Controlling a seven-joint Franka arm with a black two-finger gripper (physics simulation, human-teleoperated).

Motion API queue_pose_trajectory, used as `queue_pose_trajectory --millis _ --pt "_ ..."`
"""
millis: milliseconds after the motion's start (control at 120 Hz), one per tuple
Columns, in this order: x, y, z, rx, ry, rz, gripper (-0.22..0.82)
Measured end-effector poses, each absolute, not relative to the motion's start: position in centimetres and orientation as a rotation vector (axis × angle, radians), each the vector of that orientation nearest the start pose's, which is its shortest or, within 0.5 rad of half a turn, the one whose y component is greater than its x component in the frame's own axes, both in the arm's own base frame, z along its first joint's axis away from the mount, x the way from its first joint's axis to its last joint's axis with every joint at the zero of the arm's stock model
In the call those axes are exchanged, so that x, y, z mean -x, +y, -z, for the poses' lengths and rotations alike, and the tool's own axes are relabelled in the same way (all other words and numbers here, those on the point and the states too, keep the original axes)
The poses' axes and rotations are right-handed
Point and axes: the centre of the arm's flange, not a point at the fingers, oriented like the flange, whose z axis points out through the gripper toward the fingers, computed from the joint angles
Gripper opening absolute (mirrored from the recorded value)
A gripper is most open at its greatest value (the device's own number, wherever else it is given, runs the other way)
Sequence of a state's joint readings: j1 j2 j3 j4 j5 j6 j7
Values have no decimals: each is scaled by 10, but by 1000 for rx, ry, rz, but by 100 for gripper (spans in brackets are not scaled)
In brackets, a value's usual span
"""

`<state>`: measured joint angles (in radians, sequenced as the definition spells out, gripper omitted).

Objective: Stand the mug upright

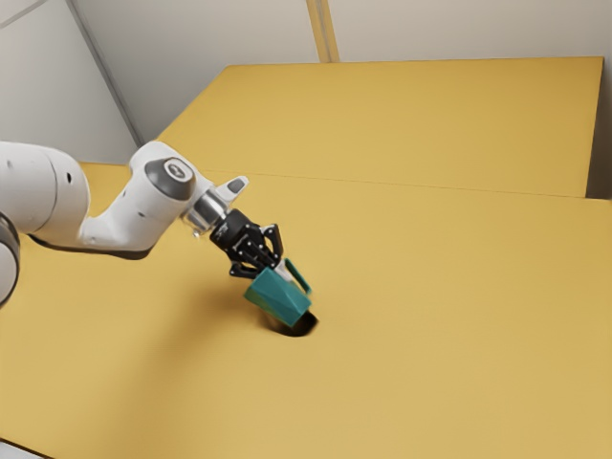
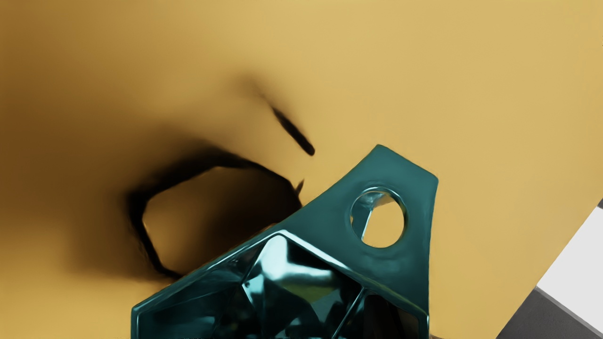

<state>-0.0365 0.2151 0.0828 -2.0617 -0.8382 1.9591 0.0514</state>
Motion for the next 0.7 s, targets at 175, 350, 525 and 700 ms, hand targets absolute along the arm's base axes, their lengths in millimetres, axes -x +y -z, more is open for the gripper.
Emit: queue_pose_trajectory --millis 175,350,525,700 --pt "-556 -22 -371 -2549 421 198 -18" --pt "-546 -19 -393 -2797 261 78 -18" --pt "-539 -19 -400 -2982 109 -36 -18" --pt "-540 -23 -398 -3089 -11 -103 -18"
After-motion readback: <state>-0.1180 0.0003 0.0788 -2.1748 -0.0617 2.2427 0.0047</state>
